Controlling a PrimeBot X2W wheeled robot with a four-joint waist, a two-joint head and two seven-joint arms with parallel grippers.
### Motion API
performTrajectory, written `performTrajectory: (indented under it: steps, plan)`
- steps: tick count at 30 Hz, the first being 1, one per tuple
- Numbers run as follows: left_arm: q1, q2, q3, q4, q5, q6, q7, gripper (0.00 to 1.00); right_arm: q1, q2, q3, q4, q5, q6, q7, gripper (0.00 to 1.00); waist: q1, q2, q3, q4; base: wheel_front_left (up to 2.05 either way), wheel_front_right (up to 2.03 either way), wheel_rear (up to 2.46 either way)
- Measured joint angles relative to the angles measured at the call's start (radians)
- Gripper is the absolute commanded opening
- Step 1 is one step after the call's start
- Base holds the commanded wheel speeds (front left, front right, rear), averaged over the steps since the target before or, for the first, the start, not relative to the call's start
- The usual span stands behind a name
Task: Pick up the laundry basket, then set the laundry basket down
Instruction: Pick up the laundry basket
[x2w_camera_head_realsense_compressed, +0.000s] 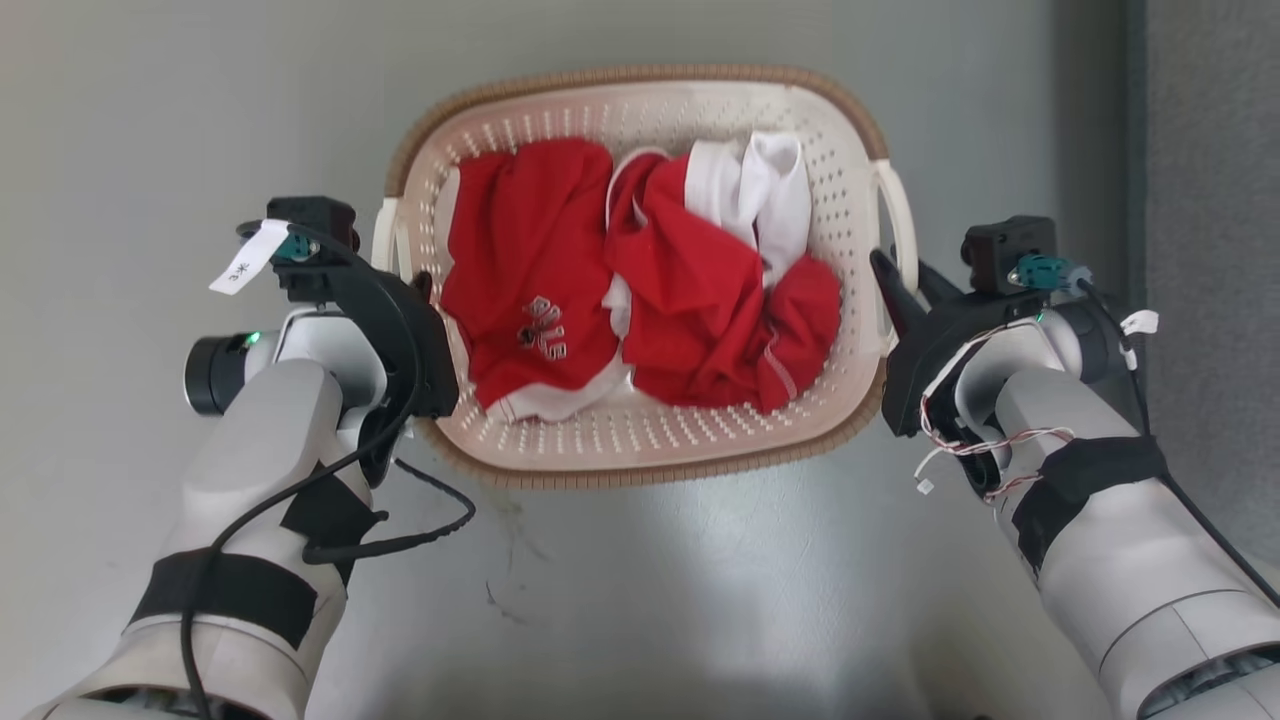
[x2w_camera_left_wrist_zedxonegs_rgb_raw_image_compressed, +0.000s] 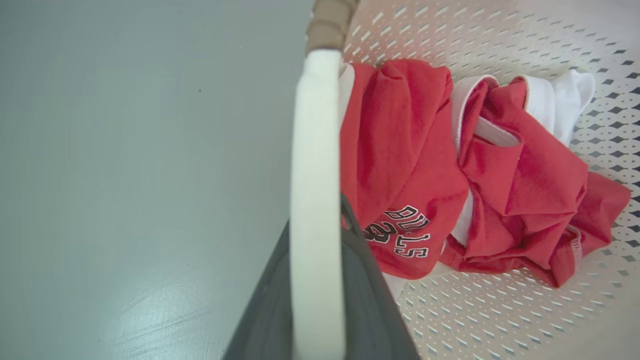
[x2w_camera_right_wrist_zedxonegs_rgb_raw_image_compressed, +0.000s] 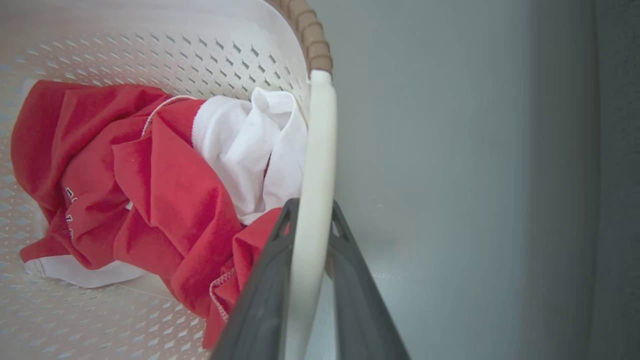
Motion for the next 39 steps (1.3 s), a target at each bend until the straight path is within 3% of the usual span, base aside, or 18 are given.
performTrajectory:
  steps: [11,39]
  plan:
    - [0.025,-0.013,0.001,0.031,-0.024,-0.007,0.070,0.00,0.005,0.010,0.012,0.065,0.024,0.007,0.071,0.00,0.0000,0.0000,-0.108,-0.005,0.00,0.00,0.00]
    - [0.189,-0.022,0.014,0.060,-0.114,-0.007,0.237,0.00,0.136,0.029,0.076,0.097,0.138,0.009,0.307,0.00,-0.0002,0.0001,-0.460,-0.025,0.00,0.00,0.00]
